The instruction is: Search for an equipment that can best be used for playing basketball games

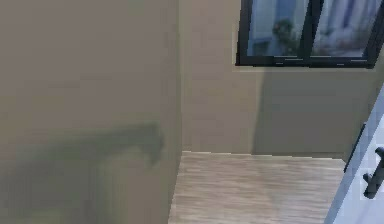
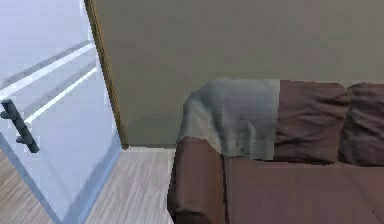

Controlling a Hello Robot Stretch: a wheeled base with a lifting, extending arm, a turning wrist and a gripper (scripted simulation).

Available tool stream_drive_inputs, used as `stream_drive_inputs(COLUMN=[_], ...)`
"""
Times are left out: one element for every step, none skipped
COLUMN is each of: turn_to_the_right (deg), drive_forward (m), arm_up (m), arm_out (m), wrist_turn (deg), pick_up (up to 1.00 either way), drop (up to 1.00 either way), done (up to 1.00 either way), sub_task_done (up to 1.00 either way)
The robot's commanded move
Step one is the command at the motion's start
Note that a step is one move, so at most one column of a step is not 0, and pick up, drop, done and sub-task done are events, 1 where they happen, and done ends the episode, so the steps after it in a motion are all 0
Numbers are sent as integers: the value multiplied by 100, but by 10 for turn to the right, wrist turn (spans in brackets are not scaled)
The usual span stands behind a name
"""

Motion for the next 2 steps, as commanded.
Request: stream_drive_inputs(turn_to_the_right=[90, 0], drive_forward=[0, 10], arm_up=[0, 0], arm_out=[0, 0], wrist_turn=[0, 0], pick_up=[0, 0], drop=[0, 0], done=[0, 0], sub_task_done=[0, 0])
